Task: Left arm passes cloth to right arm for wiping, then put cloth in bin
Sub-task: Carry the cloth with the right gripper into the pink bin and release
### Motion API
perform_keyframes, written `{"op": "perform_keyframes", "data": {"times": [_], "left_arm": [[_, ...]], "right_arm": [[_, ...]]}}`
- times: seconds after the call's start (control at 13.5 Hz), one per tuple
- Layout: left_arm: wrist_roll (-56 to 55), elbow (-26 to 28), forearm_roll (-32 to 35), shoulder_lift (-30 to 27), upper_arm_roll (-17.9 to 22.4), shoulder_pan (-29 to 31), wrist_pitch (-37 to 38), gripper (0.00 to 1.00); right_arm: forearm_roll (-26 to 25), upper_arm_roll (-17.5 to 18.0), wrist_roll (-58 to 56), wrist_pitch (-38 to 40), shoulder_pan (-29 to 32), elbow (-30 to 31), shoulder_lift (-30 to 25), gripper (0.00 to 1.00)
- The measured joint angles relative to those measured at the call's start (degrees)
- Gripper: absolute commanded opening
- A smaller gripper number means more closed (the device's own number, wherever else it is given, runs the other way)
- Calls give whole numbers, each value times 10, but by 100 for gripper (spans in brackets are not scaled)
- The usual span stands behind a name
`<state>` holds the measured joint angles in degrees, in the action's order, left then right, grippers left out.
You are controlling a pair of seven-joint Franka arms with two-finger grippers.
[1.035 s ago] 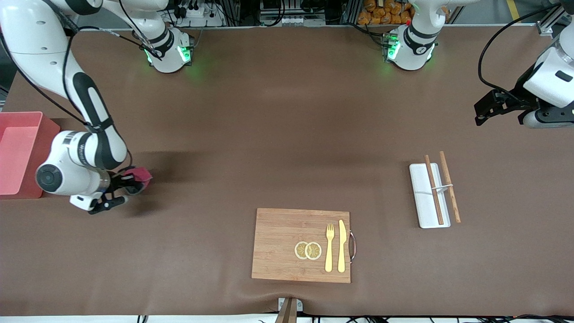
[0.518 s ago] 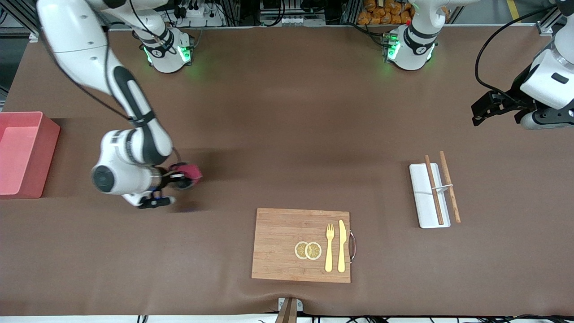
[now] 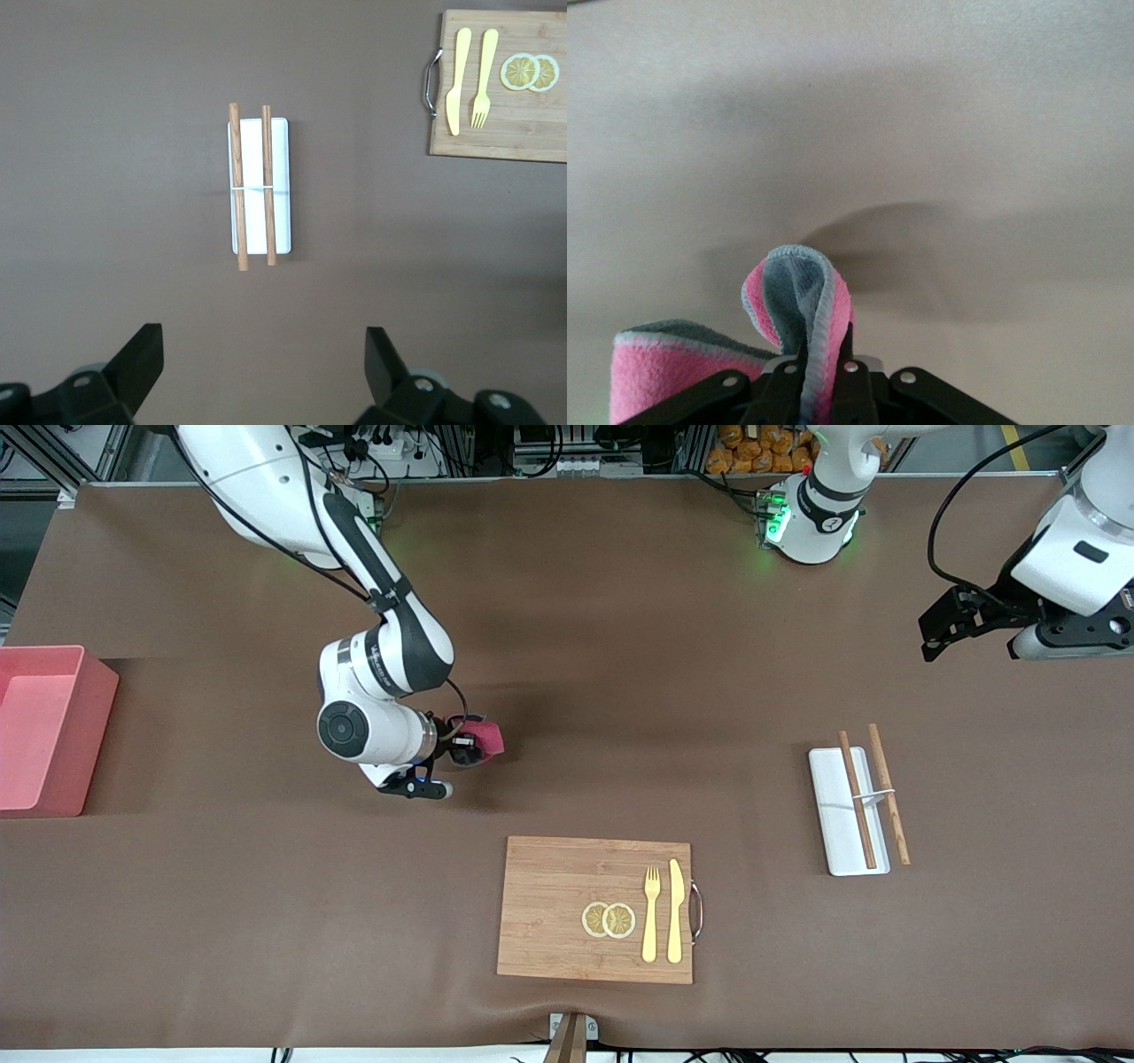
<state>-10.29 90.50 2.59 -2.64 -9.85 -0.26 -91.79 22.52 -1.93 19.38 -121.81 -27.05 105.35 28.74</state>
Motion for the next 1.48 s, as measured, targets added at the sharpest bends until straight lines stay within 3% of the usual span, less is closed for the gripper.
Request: {"op": "perform_keyframes", "data": {"times": [0.22,0.37,0.59,0.81,1.18,1.48], "left_arm": [[0,2,0,0,0,1,2,100],[0,4,0,0,0,1,2,100],[0,8,0,0,1,2,2,100],[-8,24,0,0,2,4,3,100],[-44,50,0,0,3,23,3,100],[-62,53,0,0,0,23,3,100]], "right_arm": [[-23,-29,-59,48,35,-2,-34,0],[-81,-44,-139,95,80,-12,-57,0],[-168,-55,-255,202,158,-63,-87,0],[-208,-59,-429,254,270,-126,-98,0],[-293,-60,-672,248,442,-171,-87,0],[-313,-60,-836,140,538,-199,-31,0]]}}
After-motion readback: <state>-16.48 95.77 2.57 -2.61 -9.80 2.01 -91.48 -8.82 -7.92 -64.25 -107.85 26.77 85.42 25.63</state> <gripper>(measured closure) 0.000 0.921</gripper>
